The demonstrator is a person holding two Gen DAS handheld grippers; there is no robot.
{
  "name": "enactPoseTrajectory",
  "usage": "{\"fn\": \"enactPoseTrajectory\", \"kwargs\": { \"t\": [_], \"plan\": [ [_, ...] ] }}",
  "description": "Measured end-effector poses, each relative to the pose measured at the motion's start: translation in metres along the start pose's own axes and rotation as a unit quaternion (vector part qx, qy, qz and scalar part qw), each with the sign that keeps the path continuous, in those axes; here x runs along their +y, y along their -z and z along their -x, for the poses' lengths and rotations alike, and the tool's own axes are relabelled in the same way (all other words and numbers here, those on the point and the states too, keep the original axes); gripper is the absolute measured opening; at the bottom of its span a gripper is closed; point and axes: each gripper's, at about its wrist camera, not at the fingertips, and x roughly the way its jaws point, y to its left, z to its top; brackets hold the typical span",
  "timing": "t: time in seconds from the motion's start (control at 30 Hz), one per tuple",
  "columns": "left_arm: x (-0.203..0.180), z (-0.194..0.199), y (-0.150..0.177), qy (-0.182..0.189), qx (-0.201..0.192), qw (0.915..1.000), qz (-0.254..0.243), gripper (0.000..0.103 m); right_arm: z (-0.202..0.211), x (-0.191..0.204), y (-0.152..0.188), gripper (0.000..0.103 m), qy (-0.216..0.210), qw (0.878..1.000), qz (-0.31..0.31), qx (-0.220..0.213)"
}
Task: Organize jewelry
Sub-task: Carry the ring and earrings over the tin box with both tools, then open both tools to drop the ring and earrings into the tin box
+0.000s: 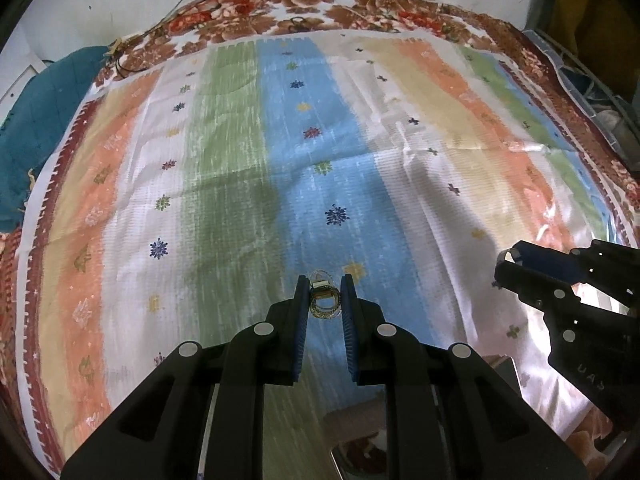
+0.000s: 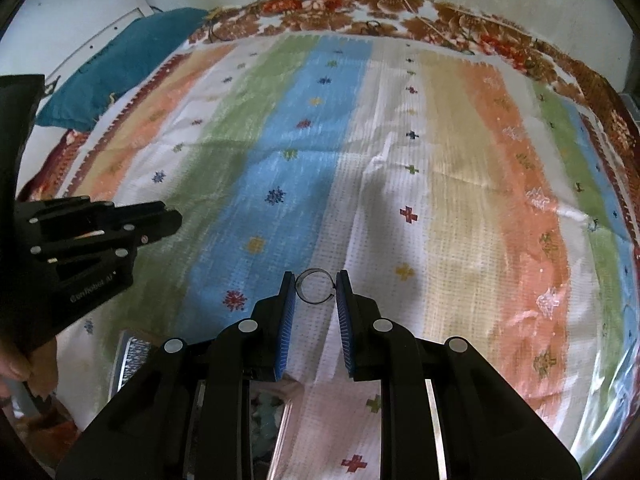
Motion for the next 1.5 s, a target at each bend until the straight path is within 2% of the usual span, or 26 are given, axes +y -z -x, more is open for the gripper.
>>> {"fn": "enactPoseTrajectory", "kwargs": {
  "t": [0.57,1.0,1.2,1.5],
  "plan": [
    [-0.01,0.04,0.024,0.009,-0.029,0.9995,-0.002,0.015,0.035,0.014,0.019,0.021,-0.006,1.0,0.009,-0.027],
    [-0.027,0.066,0.052,0.017,-0.045,0.9985,-0.024,0.015,0.059,0.024,0.042,0.022,-0.016,0.999,0.015,-0.04],
    [-0.028,0.074,0.067,0.034,-0.046,0.9982,-0.015,0.015,0.063,0.03,0.052,0.022,-0.035,0.999,0.014,-0.035],
    [-0.037,0.076,0.079,0.034,-0.042,0.9983,-0.023,0.016,0.064,0.036,0.06,0.022,-0.058,0.998,0.014,-0.024]
  ]
}}
